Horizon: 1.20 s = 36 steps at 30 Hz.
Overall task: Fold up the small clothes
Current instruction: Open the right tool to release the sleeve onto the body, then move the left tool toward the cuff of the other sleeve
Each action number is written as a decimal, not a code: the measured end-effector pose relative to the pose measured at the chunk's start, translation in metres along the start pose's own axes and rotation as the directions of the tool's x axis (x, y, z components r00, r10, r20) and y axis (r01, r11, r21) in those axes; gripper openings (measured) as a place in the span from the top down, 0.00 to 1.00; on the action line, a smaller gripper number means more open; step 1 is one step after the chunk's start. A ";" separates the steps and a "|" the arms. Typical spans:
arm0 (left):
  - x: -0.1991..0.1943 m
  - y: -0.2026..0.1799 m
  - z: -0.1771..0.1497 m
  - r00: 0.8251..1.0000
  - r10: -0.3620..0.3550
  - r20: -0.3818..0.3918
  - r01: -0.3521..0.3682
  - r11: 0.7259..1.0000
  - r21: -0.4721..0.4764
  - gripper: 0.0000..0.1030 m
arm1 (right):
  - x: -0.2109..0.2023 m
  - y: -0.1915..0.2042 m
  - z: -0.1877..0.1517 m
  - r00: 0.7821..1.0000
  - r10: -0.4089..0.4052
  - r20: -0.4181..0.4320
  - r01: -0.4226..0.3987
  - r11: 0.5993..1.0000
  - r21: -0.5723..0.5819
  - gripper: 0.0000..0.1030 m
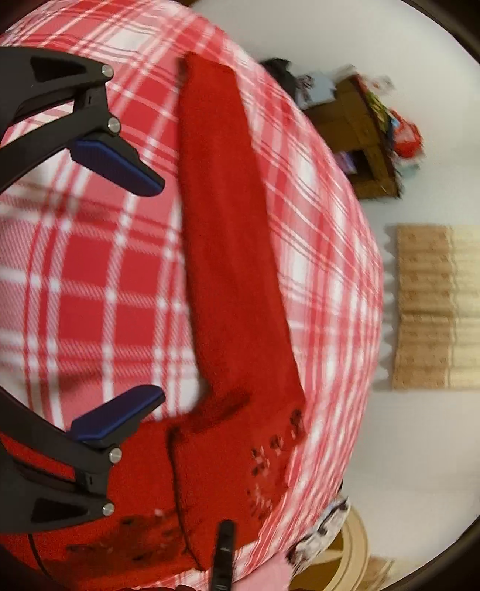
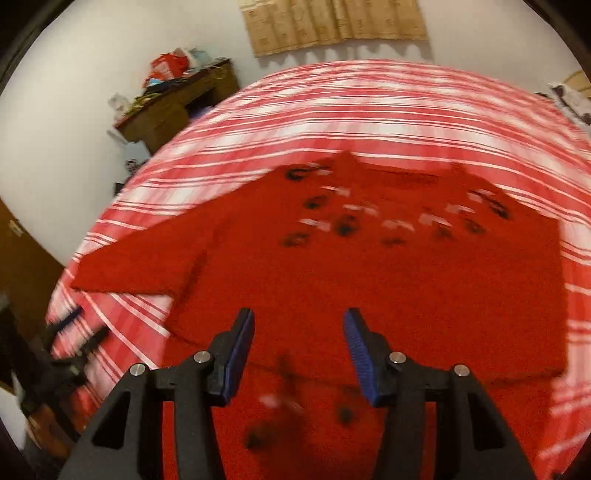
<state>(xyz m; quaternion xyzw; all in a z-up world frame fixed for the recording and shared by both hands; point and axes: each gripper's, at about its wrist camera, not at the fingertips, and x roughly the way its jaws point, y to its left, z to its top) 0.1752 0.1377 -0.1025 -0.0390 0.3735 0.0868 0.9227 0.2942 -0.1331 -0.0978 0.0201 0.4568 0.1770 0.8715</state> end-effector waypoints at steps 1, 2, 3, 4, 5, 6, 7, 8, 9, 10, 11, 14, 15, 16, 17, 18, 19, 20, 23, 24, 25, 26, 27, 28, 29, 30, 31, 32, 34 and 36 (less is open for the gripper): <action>-0.001 -0.005 0.003 1.000 -0.002 0.005 0.002 1.000 0.011 0.00 | -0.004 -0.006 -0.005 1.000 -0.022 0.001 0.022 1.000 -0.007 0.50; -0.001 -0.009 0.005 1.000 0.000 0.010 -0.001 1.000 0.020 0.00 | -0.009 -0.013 -0.011 0.999 -0.044 0.003 0.044 0.999 -0.014 0.50; 0.001 -0.013 0.005 1.000 0.001 0.012 -0.001 1.000 0.026 0.00 | -0.014 -0.021 -0.012 0.998 -0.060 0.010 0.060 0.998 -0.016 0.50; 0.003 -0.016 0.006 1.000 0.003 0.008 -0.003 1.000 0.030 0.00 | -0.019 -0.033 -0.014 0.996 -0.089 0.026 0.089 0.996 -0.006 0.50; 0.005 -0.018 0.005 1.000 0.009 0.000 -0.009 0.999 0.037 0.00 | -0.023 -0.043 -0.014 0.994 -0.101 0.032 0.100 0.995 0.012 0.49; 0.007 -0.019 0.004 1.000 0.019 -0.005 -0.019 0.999 0.044 0.00 | -0.025 -0.058 -0.014 0.993 -0.111 0.036 0.110 0.993 0.048 0.48; 0.009 -0.019 0.003 0.999 0.031 -0.008 -0.030 0.998 0.049 0.00 | -0.023 -0.077 -0.013 0.992 -0.119 0.035 0.115 0.989 0.096 0.46; 0.011 -0.017 0.002 0.999 0.046 -0.013 -0.045 0.998 0.052 0.00 | -0.020 -0.086 -0.013 0.992 -0.127 0.026 0.124 0.985 0.117 0.45; 0.013 -0.014 0.001 0.998 0.060 -0.019 -0.059 0.997 0.052 0.00 | -0.010 -0.100 -0.014 0.988 -0.155 -0.021 0.156 0.978 0.136 0.45; 0.014 -0.012 0.000 0.997 0.072 -0.024 -0.071 0.996 0.050 0.00 | 0.000 -0.108 -0.016 0.983 -0.172 -0.060 0.179 0.973 0.145 0.44; 0.014 -0.008 -0.001 0.996 0.087 -0.026 -0.086 0.995 0.046 0.00 | 0.003 -0.111 -0.018 0.984 -0.166 -0.059 0.173 0.975 0.142 0.44; 0.014 -0.001 -0.004 0.992 0.127 -0.027 -0.125 0.991 0.046 0.00 | 0.000 -0.095 -0.020 0.985 -0.170 -0.042 0.173 0.982 0.079 0.43; 0.015 0.002 -0.004 0.990 0.141 -0.026 -0.140 0.989 0.047 0.00 | 0.000 -0.092 -0.019 0.987 -0.152 -0.042 0.155 0.985 0.074 0.43; 0.017 0.005 -0.004 0.988 0.153 -0.029 -0.151 0.987 0.048 0.00 | 0.000 -0.085 -0.017 0.992 -0.124 -0.038 0.127 0.989 0.070 0.43; 0.018 0.008 -0.003 0.986 0.162 -0.032 -0.161 0.986 0.047 0.00 | 0.001 -0.081 -0.016 0.992 -0.117 -0.038 0.119 0.990 0.068 0.43; 0.019 0.011 -0.003 0.985 0.172 -0.032 -0.171 0.984 0.045 0.00 | 0.004 -0.074 -0.013 0.993 -0.110 -0.044 0.113 0.992 0.061 0.43; 0.019 0.013 -0.003 0.983 0.182 -0.031 -0.181 0.983 0.045 0.00 | 0.008 -0.069 -0.012 0.993 -0.104 -0.054 0.107 0.993 0.051 0.43; 0.020 0.015 -0.004 0.981 0.190 -0.030 -0.189 0.981 0.046 0.00 | 0.013 -0.062 -0.012 0.992 -0.107 -0.064 0.110 0.993 0.039 0.43; 0.019 0.024 -0.005 0.977 0.214 -0.023 -0.213 0.976 0.047 0.00 | 0.020 -0.038 -0.010 0.986 -0.157 -0.055 0.156 0.988 -0.020 0.43; 0.020 0.027 -0.006 0.975 0.222 -0.022 -0.221 0.974 0.045 0.00 | 0.019 -0.031 -0.010 0.988 -0.145 -0.046 0.144 0.989 -0.021 0.43; 0.021 0.030 -0.007 0.974 0.226 -0.024 -0.225 0.973 0.043 0.00 | 0.019 -0.024 -0.009 0.990 -0.138 -0.036 0.137 0.990 -0.023 0.43; 0.022 0.034 -0.008 0.974 0.226 -0.029 -0.225 0.974 0.038 0.00 | 0.022 -0.015 -0.005 0.990 -0.137 -0.025 0.136 0.990 -0.035 0.43; 0.023 0.036 -0.008 0.973 0.227 -0.033 -0.226 0.973 0.036 0.00 | 0.024 -0.009 -0.004 0.990 -0.138 -0.022 0.137 0.990 -0.047 0.43; 0.024 0.038 -0.009 0.972 0.232 -0.036 -0.231 0.972 0.036 0.00 | 0.030 -0.001 -0.002 0.990 -0.137 -0.023 0.136 0.989 -0.065 0.43; 0.025 0.039 -0.009 0.972 0.233 -0.037 -0.231 0.972 0.036 0.00 | 0.035 0.005 -0.002 0.990 -0.136 -0.025 0.134 0.988 -0.072 0.43; 0.025 0.042 -0.010 0.973 0.229 -0.038 -0.228 0.973 0.031 0.00 | 0.041 0.010 -0.001 0.991 -0.134 -0.031 0.131 0.989 -0.074 0.43; 0.025 0.043 -0.010 0.973 0.226 -0.040 -0.225 0.974 0.027 0.00 | 0.048 0.017 -0.002 0.991 -0.126 -0.048 0.122 0.989 -0.078 0.43; 0.026 0.045 -0.011 0.974 0.225 -0.040 -0.224 0.974 0.026 0.00 | 0.053 0.023 -0.003 0.991 -0.123 -0.058 0.118 0.989 -0.086 0.43; 0.027 0.048 -0.011 0.974 0.224 -0.042 -0.223 0.974 0.025 0.00 | 0.057 0.041 -0.004 0.987 -0.153 -0.038 0.147 0.980 -0.137 0.43; 0.029 0.052 -0.012 0.973 0.225 -0.048 -0.224 0.974 0.021 0.00 | 0.058 0.053 -0.004 0.991 -0.130 -0.045 0.122 0.981 -0.151 0.43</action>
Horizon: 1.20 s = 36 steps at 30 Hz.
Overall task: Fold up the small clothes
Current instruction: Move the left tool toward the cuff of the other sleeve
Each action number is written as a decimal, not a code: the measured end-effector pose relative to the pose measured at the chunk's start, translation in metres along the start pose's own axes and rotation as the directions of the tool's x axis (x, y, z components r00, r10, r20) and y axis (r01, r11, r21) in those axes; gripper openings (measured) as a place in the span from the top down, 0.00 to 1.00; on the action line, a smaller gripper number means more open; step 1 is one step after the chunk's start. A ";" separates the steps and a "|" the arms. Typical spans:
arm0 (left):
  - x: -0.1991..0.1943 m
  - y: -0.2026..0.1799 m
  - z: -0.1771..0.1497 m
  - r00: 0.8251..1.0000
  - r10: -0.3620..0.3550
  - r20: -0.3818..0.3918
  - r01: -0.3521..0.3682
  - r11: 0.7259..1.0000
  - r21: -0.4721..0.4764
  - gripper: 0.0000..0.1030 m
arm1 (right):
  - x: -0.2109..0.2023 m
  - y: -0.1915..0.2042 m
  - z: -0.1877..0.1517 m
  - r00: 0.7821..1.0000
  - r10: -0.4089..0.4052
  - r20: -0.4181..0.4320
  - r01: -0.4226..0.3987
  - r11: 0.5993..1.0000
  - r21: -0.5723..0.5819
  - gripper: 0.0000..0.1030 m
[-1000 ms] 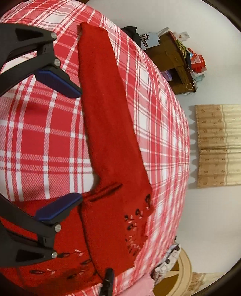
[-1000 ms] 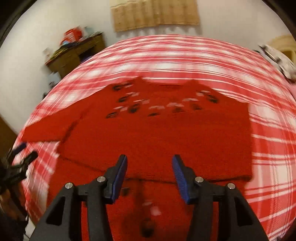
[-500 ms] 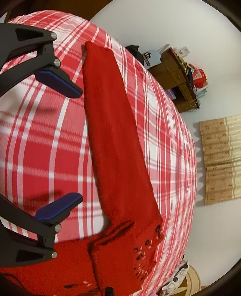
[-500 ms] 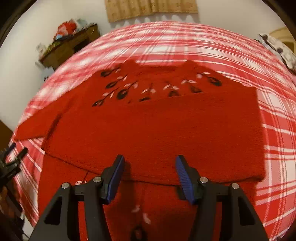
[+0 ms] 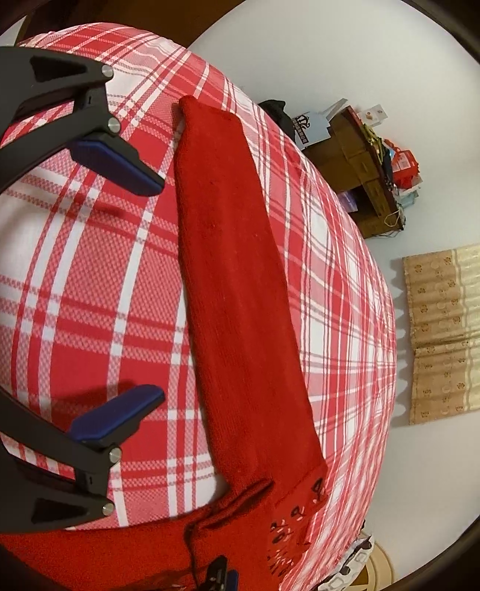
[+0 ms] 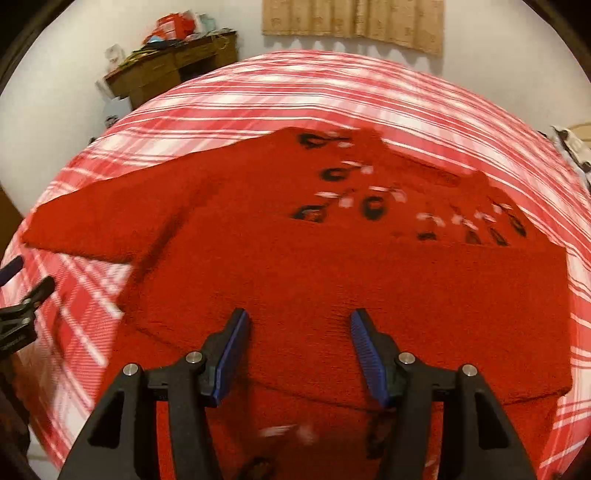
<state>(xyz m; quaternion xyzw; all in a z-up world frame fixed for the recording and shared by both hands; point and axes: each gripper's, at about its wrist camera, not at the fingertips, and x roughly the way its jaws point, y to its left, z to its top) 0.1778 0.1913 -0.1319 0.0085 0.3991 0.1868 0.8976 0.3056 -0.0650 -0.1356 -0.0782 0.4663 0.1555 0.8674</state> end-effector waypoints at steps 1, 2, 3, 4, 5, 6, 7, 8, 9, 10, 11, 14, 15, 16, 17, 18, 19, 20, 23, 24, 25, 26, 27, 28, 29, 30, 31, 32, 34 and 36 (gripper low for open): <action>0.001 0.001 0.000 1.000 0.002 -0.003 -0.002 1.000 -0.001 0.00 | -0.002 0.006 0.001 1.000 0.005 0.011 -0.005 1.000 -0.006 0.43; 0.002 0.004 0.000 1.000 0.004 -0.005 -0.004 1.000 -0.004 0.00 | -0.005 0.013 0.003 1.000 0.002 0.031 -0.001 1.000 -0.019 0.43; 0.004 0.007 -0.001 1.000 0.008 -0.007 -0.008 1.000 -0.007 0.00 | -0.008 0.017 0.002 0.999 0.006 0.044 -0.005 1.000 -0.028 0.43; 0.005 0.009 -0.001 1.000 0.015 -0.009 -0.015 1.000 -0.008 0.00 | -0.009 0.024 0.004 0.998 0.028 0.057 -0.026 0.999 -0.039 0.43; 0.006 0.012 -0.002 1.000 0.027 -0.015 -0.027 1.000 -0.009 0.00 | -0.008 0.031 0.004 0.996 0.062 0.058 -0.059 0.997 -0.050 0.43; 0.008 0.014 -0.002 0.999 0.029 -0.018 -0.029 1.000 -0.011 0.00 | -0.005 0.038 0.005 0.995 0.084 0.050 -0.081 0.995 -0.062 0.43; 0.008 0.016 -0.003 0.999 0.034 -0.021 -0.034 0.999 -0.011 0.00 | -0.001 0.044 0.005 0.995 0.095 0.036 -0.092 0.993 -0.073 0.43; 0.009 0.017 -0.003 0.999 0.040 -0.025 -0.040 0.999 -0.010 0.00 | 0.004 0.051 0.003 0.993 0.114 0.018 -0.112 0.990 -0.080 0.43; 0.010 0.019 -0.004 0.999 0.046 -0.028 -0.046 0.999 -0.008 0.00 | 0.009 0.058 0.002 0.991 0.131 0.008 -0.129 0.987 -0.093 0.43; 0.011 0.020 -0.005 0.998 0.047 -0.031 -0.047 0.999 -0.006 0.00 | 0.008 0.064 0.000 0.993 0.117 0.029 -0.113 0.987 -0.114 0.43; 0.011 0.021 -0.005 0.998 0.046 -0.035 -0.046 0.999 -0.005 0.00 | 0.008 0.067 -0.001 0.992 0.120 0.037 -0.114 0.985 -0.131 0.42; 0.013 0.021 -0.007 0.998 0.046 -0.041 -0.046 0.999 0.002 0.00 | 0.007 0.072 -0.001 0.985 0.171 0.025 -0.166 0.977 -0.133 0.42; 0.013 0.021 -0.007 0.998 0.042 -0.043 -0.042 0.999 0.001 0.00 | 0.006 0.075 -0.002 0.983 0.185 0.021 -0.180 0.972 -0.149 0.42; 0.013 0.021 -0.007 0.998 0.038 -0.043 -0.038 0.999 0.000 0.00 | 0.005 0.078 -0.004 0.976 0.216 0.011 -0.211 0.963 -0.166 0.42; 0.012 0.021 -0.006 0.998 0.040 -0.040 -0.040 0.999 0.000 0.00 | 0.003 0.080 -0.006 0.973 0.231 0.009 -0.225 0.956 -0.187 0.42; 0.011 0.021 -0.006 0.998 0.046 -0.035 -0.046 0.999 0.001 0.00 | 0.001 0.084 -0.007 0.977 0.211 0.021 -0.203 0.958 -0.200 0.42; 0.011 0.022 -0.006 0.998 0.045 -0.035 -0.045 0.999 0.000 0.00 | -0.002 0.083 -0.008 0.981 0.193 0.035 -0.182 0.962 -0.202 0.42; 0.011 0.022 -0.006 0.998 0.042 -0.038 -0.042 0.999 -0.001 0.00 | -0.007 0.080 -0.009 0.980 0.192 0.048 -0.179 0.965 -0.191 0.42; 0.003 0.022 -0.006 1.000 0.009 -0.030 -0.009 1.000 -0.015 0.00 | -0.023 0.061 -0.013 0.982 0.169 0.087 -0.154 0.975 -0.159 0.42; -0.003 0.019 -0.005 1.000 0.000 -0.016 0.000 1.000 -0.015 0.00 | -0.029 0.054 -0.016 0.983 0.155 0.095 -0.139 0.978 -0.156 0.42; -0.009 0.015 -0.003 1.000 -0.018 0.000 0.018 1.000 -0.013 0.00 | -0.036 0.044 -0.021 0.986 0.133 0.099 -0.118 0.982 -0.150 0.42; -0.014 0.008 -0.001 0.999 -0.046 0.016 0.046 0.999 -0.009 0.00 | -0.041 0.034 -0.025 0.989 0.114 0.098 -0.100 0.985 -0.140 0.42; -0.020 0.000 0.002 0.997 -0.076 0.026 0.076 0.997 -0.002 0.00 | -0.044 0.027 -0.027 0.990 0.103 0.097 -0.089 0.987 -0.131 0.42; -0.024 -0.008 0.006 0.994 -0.102 0.032 0.102 0.995 0.006 0.00 | -0.049 0.016 -0.032 0.991 0.085 0.100 -0.073 0.991 -0.116 0.42; -0.030 -0.018 0.010 0.991 -0.129 0.043 0.128 0.992 0.015 0.00 | -0.053 0.005 -0.036 0.992 0.065 0.105 -0.055 0.993 -0.100 0.42; -0.035 -0.029 0.014 0.987 -0.147 0.059 0.146 0.989 0.024 0.00 | -0.055 -0.002 -0.037 0.993 0.051 0.107 -0.042 0.995 -0.087 0.42; -0.040 -0.039 0.017 0.985 -0.158 0.072 0.156 0.987 0.034 0.00 | -0.056 -0.009 -0.037 0.993 0.042 0.106 -0.034 0.996 -0.077 0.42; -0.043 -0.051 0.022 0.983 -0.167 0.081 0.163 0.985 0.049 0.00 | -0.057 -0.016 -0.035 0.993 0.028 0.111 -0.021 0.997 -0.069 0.42; -0.046 -0.074 0.030 0.979 -0.187 0.086 0.181 0.981 0.075 0.00 | -0.062 -0.029 -0.032 0.991 -0.018 0.135 0.023 0.999 -0.038 0.42; -0.044 -0.098 0.038 0.977 -0.187 0.101 0.177 0.979 0.104 0.00 | -0.066 -0.042 -0.033 0.989 -0.026 0.145 0.026 1.000 0.003 0.42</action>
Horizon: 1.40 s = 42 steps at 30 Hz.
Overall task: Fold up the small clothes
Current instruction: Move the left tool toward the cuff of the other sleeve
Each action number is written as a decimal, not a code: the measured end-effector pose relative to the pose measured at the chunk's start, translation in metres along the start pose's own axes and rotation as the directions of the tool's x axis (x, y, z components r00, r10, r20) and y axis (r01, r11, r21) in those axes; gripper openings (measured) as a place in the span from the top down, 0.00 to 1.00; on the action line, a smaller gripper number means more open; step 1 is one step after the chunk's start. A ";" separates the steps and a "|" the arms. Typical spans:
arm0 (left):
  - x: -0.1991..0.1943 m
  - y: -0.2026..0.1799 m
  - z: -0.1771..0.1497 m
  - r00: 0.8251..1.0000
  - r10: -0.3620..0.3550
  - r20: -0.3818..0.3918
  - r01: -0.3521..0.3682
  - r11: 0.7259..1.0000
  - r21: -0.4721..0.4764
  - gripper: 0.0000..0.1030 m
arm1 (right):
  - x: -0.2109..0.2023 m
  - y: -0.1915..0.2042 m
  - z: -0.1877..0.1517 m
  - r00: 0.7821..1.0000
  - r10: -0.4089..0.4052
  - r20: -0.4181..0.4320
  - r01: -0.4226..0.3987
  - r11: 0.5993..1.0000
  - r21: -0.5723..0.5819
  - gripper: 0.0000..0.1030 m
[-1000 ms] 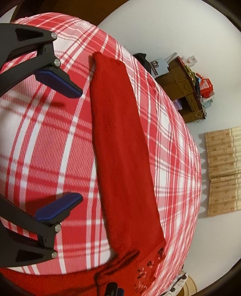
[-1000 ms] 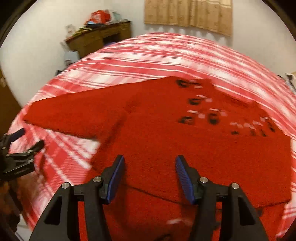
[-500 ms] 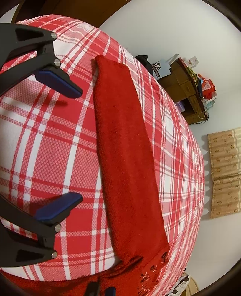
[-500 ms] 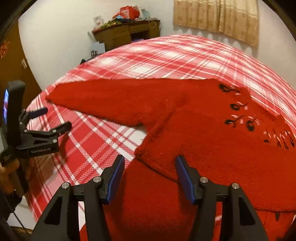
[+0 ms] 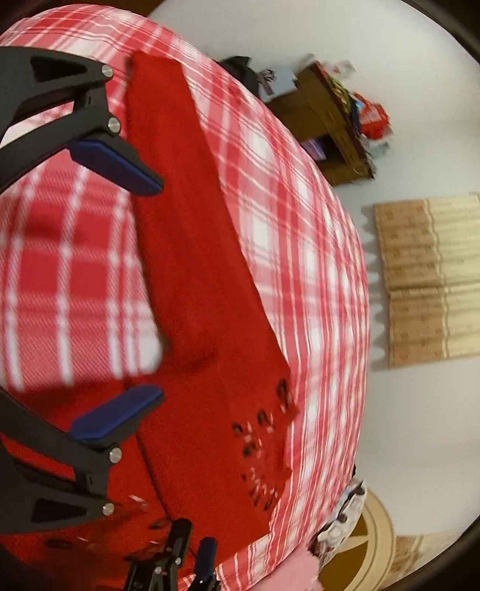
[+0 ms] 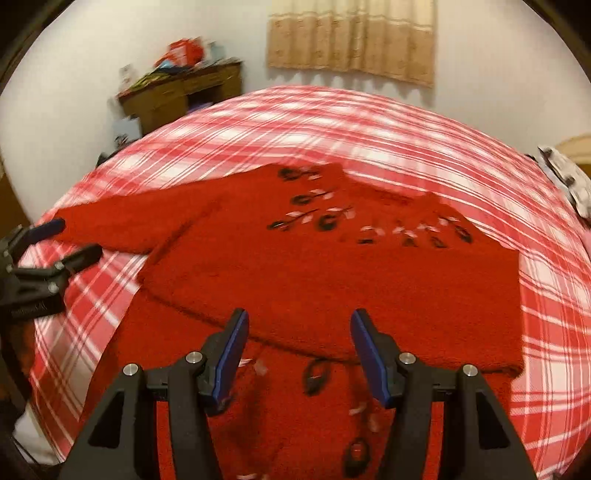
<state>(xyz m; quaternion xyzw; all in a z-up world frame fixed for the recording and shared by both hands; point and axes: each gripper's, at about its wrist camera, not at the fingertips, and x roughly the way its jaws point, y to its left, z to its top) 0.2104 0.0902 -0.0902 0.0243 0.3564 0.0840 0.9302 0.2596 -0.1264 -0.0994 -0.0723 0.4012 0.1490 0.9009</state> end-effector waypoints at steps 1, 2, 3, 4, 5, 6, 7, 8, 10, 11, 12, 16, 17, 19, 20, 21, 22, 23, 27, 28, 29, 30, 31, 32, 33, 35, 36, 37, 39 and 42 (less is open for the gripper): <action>0.005 -0.008 0.004 1.000 0.000 0.000 0.000 1.000 0.010 0.00 | 0.000 -0.006 -0.003 1.000 0.017 -0.011 -0.016 1.000 0.023 0.42; 0.013 -0.017 0.007 1.000 -0.008 -0.003 0.008 1.000 0.016 0.00 | 0.001 -0.009 -0.007 0.999 0.028 -0.025 -0.028 0.999 0.032 0.42; 0.020 -0.026 0.011 1.000 0.000 -0.002 0.000 1.000 0.023 0.00 | 0.003 -0.012 -0.015 0.999 0.028 -0.040 -0.027 0.999 0.025 0.42; 0.028 -0.033 0.012 1.000 0.019 -0.002 -0.019 0.999 0.034 0.00 | 0.003 -0.014 -0.021 0.999 0.017 -0.046 -0.016 1.000 0.014 0.42; 0.038 -0.040 0.014 0.999 0.044 -0.010 -0.043 0.998 0.049 0.00 | 0.005 -0.018 -0.027 0.999 -0.005 -0.054 0.005 1.000 0.002 0.42; 0.046 -0.047 0.013 0.997 0.071 -0.016 -0.070 0.995 0.071 0.00 | 0.006 -0.021 -0.029 0.998 -0.018 -0.058 0.018 1.000 0.000 0.42; 0.054 -0.052 0.012 0.994 0.106 -0.024 -0.103 0.990 0.098 0.00 | 0.005 -0.032 -0.031 0.998 -0.034 -0.058 0.035 0.999 0.017 0.42; 0.065 -0.055 0.008 0.987 0.152 -0.046 -0.145 0.981 0.130 0.00 | 0.002 -0.047 -0.030 0.998 -0.044 -0.047 0.047 0.997 0.054 0.42; 0.072 -0.051 0.002 0.985 0.161 -0.062 -0.151 0.979 0.139 0.00 | -0.004 -0.079 -0.025 0.997 -0.069 -0.028 0.072 0.988 0.135 0.42; 0.070 -0.045 0.003 0.987 0.149 -0.066 -0.141 0.983 0.118 0.00 | -0.008 -0.098 -0.021 0.997 -0.073 -0.018 0.075 0.981 0.177 0.42; 0.069 -0.041 0.003 0.984 0.164 -0.068 -0.155 0.981 0.119 0.00 | -0.010 -0.110 -0.019 0.998 -0.068 -0.011 0.069 0.977 0.200 0.42; 0.069 -0.037 0.002 0.985 0.162 -0.065 -0.154 0.981 0.118 0.00 | -0.002 -0.154 -0.017 0.996 -0.089 -0.021 0.091 0.958 0.271 0.42; 0.069 -0.038 0.001 0.984 0.167 -0.063 -0.159 0.980 0.123 0.00 | 0.006 -0.161 -0.020 0.996 -0.079 -0.047 0.090 0.946 0.312 0.42; 0.069 -0.042 0.000 0.982 0.179 -0.056 -0.170 0.976 0.133 0.00 | 0.026 -0.152 -0.027 0.995 0.006 -0.095 0.023 0.953 0.301 0.41; 0.069 -0.042 -0.001 0.983 0.177 -0.055 -0.168 0.977 0.134 0.00 | 0.027 -0.133 -0.030 0.994 -0.074 -0.080 0.090 0.974 0.210 0.41; 0.069 -0.041 -0.002 0.983 0.174 -0.057 -0.165 0.977 0.133 0.00 | 0.029 -0.121 -0.030 0.990 -0.111 -0.085 0.123 0.980 0.154 0.41; 0.069 -0.036 -0.003 0.984 0.166 -0.060 -0.158 0.980 0.124 0.00 | 0.028 -0.108 -0.030 0.990 -0.113 -0.084 0.122 0.986 0.117 0.41; 0.069 -0.032 -0.003 0.987 0.151 -0.064 -0.143 0.984 0.109 0.00 | 0.025 -0.102 -0.029 0.991 -0.100 -0.084 0.109 0.987 0.116 0.41; 0.058 -0.017 -0.001 0.995 0.071 -0.067 -0.069 0.997 0.038 0.00 | 0.017 -0.108 -0.020 0.986 -0.155 -0.058 0.163 0.968 0.188 0.41; 0.053 -0.012 0.000 0.996 0.072 -0.058 -0.071 0.997 0.018 0.00 | 0.016 -0.108 -0.018 0.989 -0.138 -0.052 0.146 0.968 0.203 0.41; 0.046 -0.005 0.000 0.995 0.085 -0.044 -0.085 0.996 0.006 0.00 | 0.016 -0.105 -0.016 0.990 -0.129 -0.052 0.137 0.971 0.197 0.41; 0.041 0.002 0.000 0.994 0.102 -0.031 -0.102 0.995 0.003 0.00 | 0.016 -0.101 -0.014 0.991 -0.128 -0.051 0.135 0.974 0.182 0.41; 0.034 0.013 0.000 0.992 0.128 -0.012 -0.128 0.992 0.001 0.00 | 0.014 -0.093 -0.016 0.991 -0.126 -0.047 0.132 0.979 0.153 0.41; 0.028 0.025 0.000 0.987 0.164 -0.001 -0.163 0.987 0.003 0.00 | 0.012 -0.086 -0.018 0.992 -0.116 -0.042 0.120 0.985 0.128 0.41; 0.024 0.040 -0.002 0.979 0.202 0.002 -0.202 0.979 0.004 0.00 | 0.008 -0.079 -0.022 0.994 -0.105 -0.041 0.109 0.987 0.115 0.41; 0.022 0.070 -0.005 0.962 0.273 -0.005 -0.273 0.962 0.010 0.00 | 0.006 -0.064 -0.027 0.997 -0.072 -0.040 0.075 0.993 0.090 0.41; 0.023 0.088 -0.008 0.952 0.305 -0.023 -0.305 0.952 -0.002 0.00 | 0.005 -0.060 -0.028 0.998 -0.060 -0.036 0.062 0.995 0.081 0.41; 0.024 0.103 -0.010 0.943 0.331 -0.045 -0.332 0.943 -0.019 0.00 | 0.005 -0.051 -0.030 0.999 -0.042 -0.034 0.045 0.997 0.065 0.41; 0.026 0.138 -0.017 0.925 0.366 -0.101 -0.373 0.925 -0.071 0.00 | 0.006 -0.039 -0.033 0.999 -0.017 -0.036 0.018 0.999 0.034 0.41; 0.025 0.176 -0.025 0.906 0.398 -0.145 -0.417 0.897 -0.144 0.00 | 0.006 -0.024 -0.038 0.999 -0.002 -0.041 0.002 1.000 0.003 0.40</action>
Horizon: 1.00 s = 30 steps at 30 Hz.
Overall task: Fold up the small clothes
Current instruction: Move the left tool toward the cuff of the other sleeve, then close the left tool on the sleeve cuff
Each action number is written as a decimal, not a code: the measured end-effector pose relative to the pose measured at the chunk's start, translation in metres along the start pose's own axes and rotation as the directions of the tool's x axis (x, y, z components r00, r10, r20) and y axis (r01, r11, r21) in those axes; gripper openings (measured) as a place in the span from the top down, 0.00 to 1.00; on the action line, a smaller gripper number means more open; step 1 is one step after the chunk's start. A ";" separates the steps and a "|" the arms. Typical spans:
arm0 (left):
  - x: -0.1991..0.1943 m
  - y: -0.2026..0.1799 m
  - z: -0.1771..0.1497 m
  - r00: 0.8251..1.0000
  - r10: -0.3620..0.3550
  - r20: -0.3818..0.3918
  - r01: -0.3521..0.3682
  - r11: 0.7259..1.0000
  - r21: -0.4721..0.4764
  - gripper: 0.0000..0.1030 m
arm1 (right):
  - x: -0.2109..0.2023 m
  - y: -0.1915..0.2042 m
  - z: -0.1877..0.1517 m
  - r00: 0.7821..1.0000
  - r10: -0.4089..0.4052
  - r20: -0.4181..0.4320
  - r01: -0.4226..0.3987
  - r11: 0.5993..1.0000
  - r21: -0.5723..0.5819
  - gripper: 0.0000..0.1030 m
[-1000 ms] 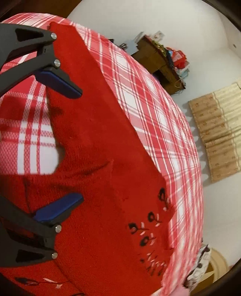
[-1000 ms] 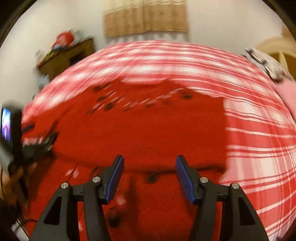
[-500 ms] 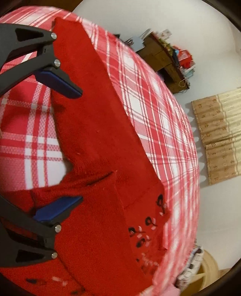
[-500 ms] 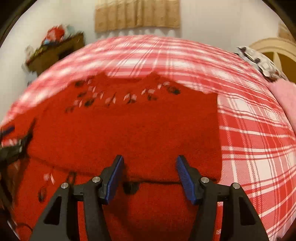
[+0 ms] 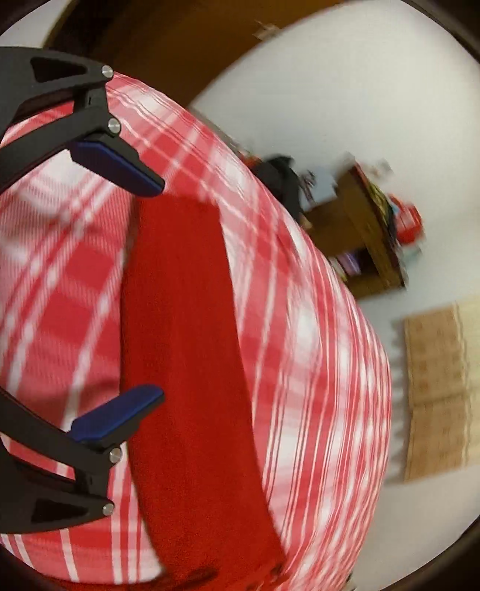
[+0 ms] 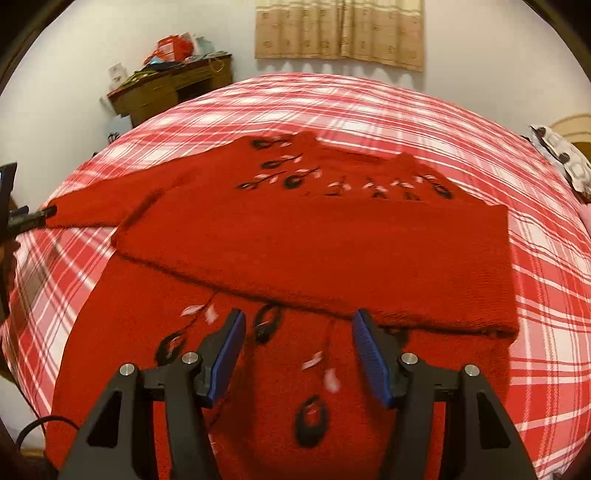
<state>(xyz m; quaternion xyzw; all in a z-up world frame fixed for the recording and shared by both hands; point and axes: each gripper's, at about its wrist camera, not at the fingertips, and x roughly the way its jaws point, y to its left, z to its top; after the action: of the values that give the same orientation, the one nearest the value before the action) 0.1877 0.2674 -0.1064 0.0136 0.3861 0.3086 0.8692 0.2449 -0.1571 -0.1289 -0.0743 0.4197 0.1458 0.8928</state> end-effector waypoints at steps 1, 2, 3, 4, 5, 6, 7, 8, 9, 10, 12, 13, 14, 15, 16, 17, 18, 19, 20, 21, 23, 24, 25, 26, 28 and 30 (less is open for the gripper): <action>0.002 0.009 -0.004 1.000 0.006 -0.005 -0.006 1.000 -0.015 0.00 | 0.000 0.003 -0.002 1.000 0.007 0.000 -0.007 1.000 -0.003 0.40; 0.007 0.019 -0.005 1.000 0.016 -0.014 -0.016 0.999 -0.039 0.00 | 0.000 0.005 -0.003 1.000 0.011 -0.002 -0.011 1.000 -0.006 0.40; 0.011 0.027 -0.005 1.000 0.014 -0.023 -0.015 0.998 -0.064 0.00 | -0.001 0.007 -0.004 1.000 0.011 -0.002 -0.011 1.000 -0.009 0.40; 0.014 0.033 -0.006 0.999 0.011 -0.032 -0.013 0.996 -0.083 0.00 | -0.002 0.009 -0.006 1.000 0.012 0.000 -0.012 1.000 -0.014 0.40; 0.020 0.041 -0.006 0.999 0.007 -0.047 -0.012 0.994 -0.111 0.00 | -0.004 0.012 -0.007 1.000 0.012 0.000 -0.012 1.000 -0.020 0.40; 0.026 0.047 -0.006 0.998 -0.002 -0.059 -0.006 0.990 -0.138 0.00 | -0.005 0.014 -0.009 1.000 0.012 -0.001 -0.012 1.000 -0.025 0.40; 0.031 0.052 -0.004 0.998 -0.010 -0.069 -0.002 0.986 -0.164 0.00 | -0.004 0.014 -0.009 1.000 0.010 -0.002 -0.010 1.000 -0.029 0.40; 0.034 0.057 -0.004 0.997 -0.015 -0.076 0.000 0.981 -0.196 0.00 | -0.005 0.016 -0.010 1.000 0.009 -0.002 -0.009 0.999 -0.032 0.40; 0.038 0.063 -0.004 0.997 -0.023 -0.078 0.005 0.974 -0.227 0.00 | -0.006 0.017 -0.011 1.000 0.008 0.000 -0.008 0.999 -0.035 0.40; 0.037 0.066 -0.006 0.997 -0.023 -0.079 0.003 0.970 -0.244 0.00 | -0.006 0.019 -0.013 1.000 0.005 0.002 -0.005 0.999 -0.042 0.40; 0.041 0.069 -0.006 0.996 -0.028 -0.082 0.007 0.967 -0.254 0.00 | -0.006 0.023 -0.015 1.000 -0.005 0.002 0.005 0.998 -0.055 0.40; 0.042 0.071 -0.006 0.996 -0.035 -0.081 0.013 0.966 -0.258 0.00 | -0.006 0.024 -0.015 1.000 -0.008 0.002 0.008 0.998 -0.061 0.40; 0.044 0.070 -0.006 0.995 -0.046 -0.084 0.022 0.965 -0.262 0.01 | -0.005 0.026 -0.017 1.000 -0.010 0.001 0.010 0.998 -0.066 0.40; 0.047 0.071 -0.006 0.994 -0.060 -0.090 0.033 0.962 -0.271 0.01 | -0.004 0.027 -0.017 1.000 -0.012 -0.002 0.012 0.997 -0.071 0.40; 0.051 0.073 -0.005 0.993 -0.072 -0.097 0.042 0.958 -0.285 0.02 | -0.003 0.028 -0.018 1.000 -0.013 -0.002 0.013 0.997 -0.073 0.40; 0.055 0.076 -0.004 0.991 -0.085 -0.100 0.051 0.951 -0.304 0.04 | -0.003 0.029 -0.018 1.000 -0.013 -0.002 0.013 0.997 -0.075 0.40; 0.058 0.078 -0.004 0.990 -0.096 -0.101 0.060 0.947 -0.316 0.04 | -0.003 0.029 -0.019 1.000 -0.011 -0.001 0.011 0.997 -0.074 0.40; 0.060 0.079 -0.004 0.989 -0.103 -0.106 0.064 0.945 -0.321 0.06 | -0.003 0.030 -0.019 1.000 -0.009 -0.001 0.009 0.997 -0.073 0.40; 0.063 0.079 -0.005 0.987 -0.111 -0.114 0.068 0.942 -0.328 0.10 | -0.003 0.031 -0.020 1.000 -0.006 -0.001 0.006 0.997 -0.073 0.40; 0.066 0.079 -0.006 0.985 -0.127 -0.118 0.081 0.939 -0.333 0.14 | -0.002 0.032 -0.020 1.000 -0.005 -0.002 0.005 0.997 -0.074 0.40; 0.069 0.076 -0.007 0.982 -0.134 -0.135 0.084 0.943 -0.322 0.20 | -0.001 0.033 -0.022 1.000 -0.005 -0.005 0.005 0.997 -0.077 0.40; 0.068 0.074 -0.007 0.983 -0.133 -0.129 0.087 0.945 -0.314 0.21 | 0.000 0.034 -0.022 1.000 -0.006 -0.006 0.006 0.997 -0.077 0.40; 0.067 0.073 -0.006 0.982 -0.143 -0.122 0.098 0.945 -0.312 0.28 | 0.000 0.034 -0.023 1.000 -0.006 -0.007 0.005 0.997 -0.077 0.40; 0.067 0.072 -0.006 0.981 -0.156 -0.118 0.113 0.943 -0.312 0.37 | 0.001 0.033 -0.023 1.000 -0.005 -0.007 0.005 0.997 -0.076 0.40; 0.066 0.071 -0.003 0.980 -0.167 -0.111 0.126 0.944 -0.305 0.57 | 0.002 0.033 -0.023 1.000 -0.004 -0.006 0.003 0.997 -0.071 0.39; 0.067 0.069 -0.001 0.976 -0.187 -0.108 0.148 0.945 -0.292 0.82 | 0.002 0.034 -0.023 1.000 -0.003 -0.005 0.002 0.998 -0.067 0.39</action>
<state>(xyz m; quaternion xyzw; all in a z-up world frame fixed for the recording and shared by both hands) 0.1855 0.3599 -0.1335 -0.1640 0.3957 0.2856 0.8573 0.2181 -0.1304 -0.1451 -0.1051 0.4166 0.1585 0.8890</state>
